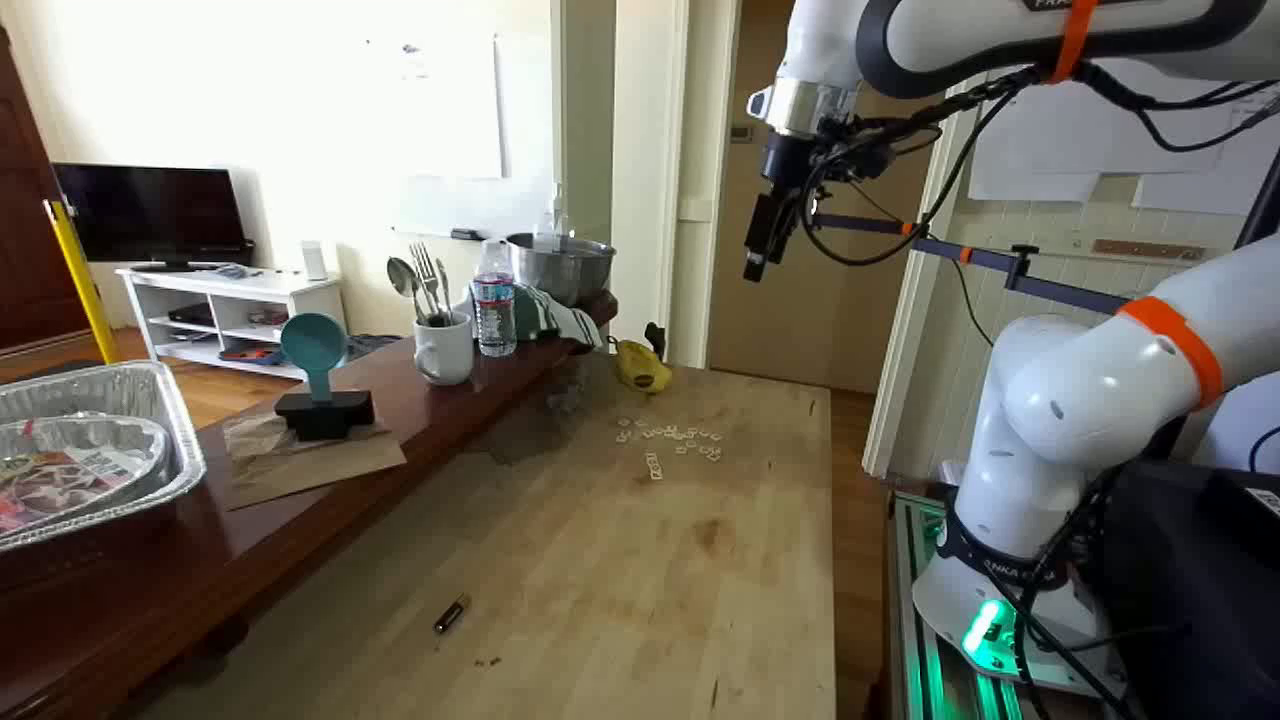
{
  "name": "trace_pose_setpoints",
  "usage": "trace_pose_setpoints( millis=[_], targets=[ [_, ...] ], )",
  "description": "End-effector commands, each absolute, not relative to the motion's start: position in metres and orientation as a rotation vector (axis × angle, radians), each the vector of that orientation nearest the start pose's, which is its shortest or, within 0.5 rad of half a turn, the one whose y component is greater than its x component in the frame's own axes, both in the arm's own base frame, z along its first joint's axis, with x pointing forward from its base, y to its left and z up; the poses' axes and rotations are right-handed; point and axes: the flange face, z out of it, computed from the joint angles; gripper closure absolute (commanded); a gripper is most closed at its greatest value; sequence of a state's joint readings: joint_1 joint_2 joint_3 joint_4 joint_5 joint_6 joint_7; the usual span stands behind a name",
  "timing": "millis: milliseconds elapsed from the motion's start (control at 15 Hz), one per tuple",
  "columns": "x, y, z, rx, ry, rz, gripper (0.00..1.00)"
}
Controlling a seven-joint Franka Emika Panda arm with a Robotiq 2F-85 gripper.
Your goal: Move the letter L and E to the pile of letters on the left to spell the word POOTLE
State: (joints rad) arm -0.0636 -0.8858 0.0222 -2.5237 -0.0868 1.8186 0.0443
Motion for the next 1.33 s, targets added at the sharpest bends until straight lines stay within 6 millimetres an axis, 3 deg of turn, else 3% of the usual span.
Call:
trace_pose_setpoints(
  millis=[0, 333, 467, 800, 1133, 1267],
  targets=[
    [0.302, -0.018, 0.565, -3.229, 0.127, -0.291, 0.00],
    [0.302, -0.018, 0.565, -3.229, 0.127, -0.292, 0.00],
    [0.303, -0.008, 0.533, -3.264, 0.054, -0.156, 0.00],
    [0.317, -0.006, 0.457, -3.287, -0.171, 0.007, 0.00],
    [0.342, -0.023, 0.411, -3.301, -0.473, -0.125, 0.00],
    [0.360, -0.034, 0.402, -3.239, -0.537, -0.213, 0.00]
  ],
)
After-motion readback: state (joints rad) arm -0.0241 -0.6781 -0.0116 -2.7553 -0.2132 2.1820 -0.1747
